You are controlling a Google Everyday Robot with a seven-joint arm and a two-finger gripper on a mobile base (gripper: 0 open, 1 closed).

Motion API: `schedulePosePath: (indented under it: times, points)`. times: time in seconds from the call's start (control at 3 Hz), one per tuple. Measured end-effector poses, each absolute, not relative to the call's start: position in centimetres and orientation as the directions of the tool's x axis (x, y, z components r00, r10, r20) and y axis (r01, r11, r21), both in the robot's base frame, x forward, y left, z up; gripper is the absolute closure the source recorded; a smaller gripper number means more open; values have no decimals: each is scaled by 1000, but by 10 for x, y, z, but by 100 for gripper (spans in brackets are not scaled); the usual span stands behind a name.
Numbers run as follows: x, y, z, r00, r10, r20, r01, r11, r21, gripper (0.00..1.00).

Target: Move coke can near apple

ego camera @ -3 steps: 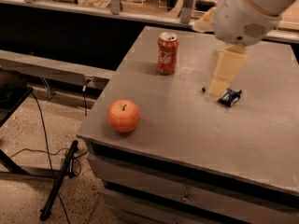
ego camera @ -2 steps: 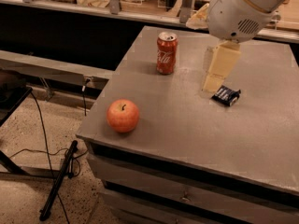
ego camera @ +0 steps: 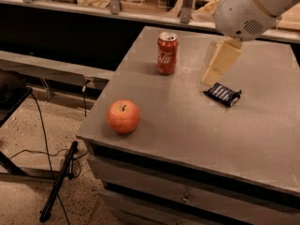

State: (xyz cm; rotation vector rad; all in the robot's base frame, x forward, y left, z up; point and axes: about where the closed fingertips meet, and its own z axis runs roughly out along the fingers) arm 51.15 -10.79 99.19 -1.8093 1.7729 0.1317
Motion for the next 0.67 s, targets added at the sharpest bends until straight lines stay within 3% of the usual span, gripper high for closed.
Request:
schedulePosePath:
  times: [0.67]
  points:
    - [600,-116,980,32,-732,-681,-877,306,-370,0]
